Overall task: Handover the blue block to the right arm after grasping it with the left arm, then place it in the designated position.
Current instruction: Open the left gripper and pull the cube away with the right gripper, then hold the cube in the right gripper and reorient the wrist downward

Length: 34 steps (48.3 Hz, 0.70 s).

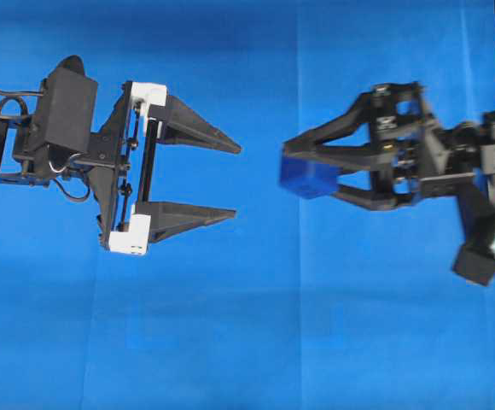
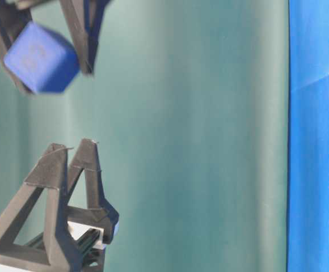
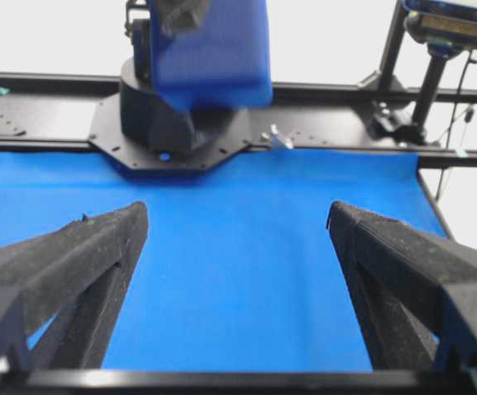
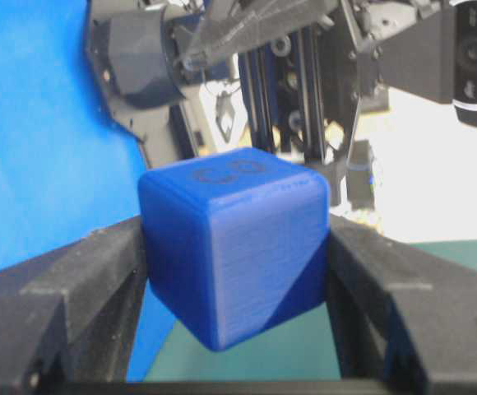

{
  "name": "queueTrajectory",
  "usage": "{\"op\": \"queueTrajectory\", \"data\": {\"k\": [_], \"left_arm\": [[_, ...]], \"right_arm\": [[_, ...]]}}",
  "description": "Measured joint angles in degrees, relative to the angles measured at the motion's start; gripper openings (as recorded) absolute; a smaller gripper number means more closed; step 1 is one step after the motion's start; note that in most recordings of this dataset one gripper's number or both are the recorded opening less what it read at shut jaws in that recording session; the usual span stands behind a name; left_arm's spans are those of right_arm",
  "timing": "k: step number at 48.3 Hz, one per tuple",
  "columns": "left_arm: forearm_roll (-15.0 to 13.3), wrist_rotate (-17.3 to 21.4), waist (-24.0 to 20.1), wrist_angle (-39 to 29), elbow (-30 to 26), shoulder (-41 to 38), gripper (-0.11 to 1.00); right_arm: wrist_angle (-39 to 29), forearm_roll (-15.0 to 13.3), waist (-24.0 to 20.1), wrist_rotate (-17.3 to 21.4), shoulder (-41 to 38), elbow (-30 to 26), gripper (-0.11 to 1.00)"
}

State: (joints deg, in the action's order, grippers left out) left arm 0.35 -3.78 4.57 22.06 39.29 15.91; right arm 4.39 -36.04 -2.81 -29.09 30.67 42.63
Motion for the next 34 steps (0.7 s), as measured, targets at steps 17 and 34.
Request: {"op": "queueTrajectory", "data": {"k": [17, 34], "left_arm": [[0.00, 0.09, 0.00, 0.00, 0.00, 0.00, 0.93], [0.00, 0.09, 0.00, -0.09, 0.09, 0.09, 0.93]], "right_arm": [[-11.07, 0.09, -3.43, 1.49, 7.91, 2.02, 0.46], [-13.27, 0.79, -3.78, 1.67, 8.96, 2.20, 0.46]]}}
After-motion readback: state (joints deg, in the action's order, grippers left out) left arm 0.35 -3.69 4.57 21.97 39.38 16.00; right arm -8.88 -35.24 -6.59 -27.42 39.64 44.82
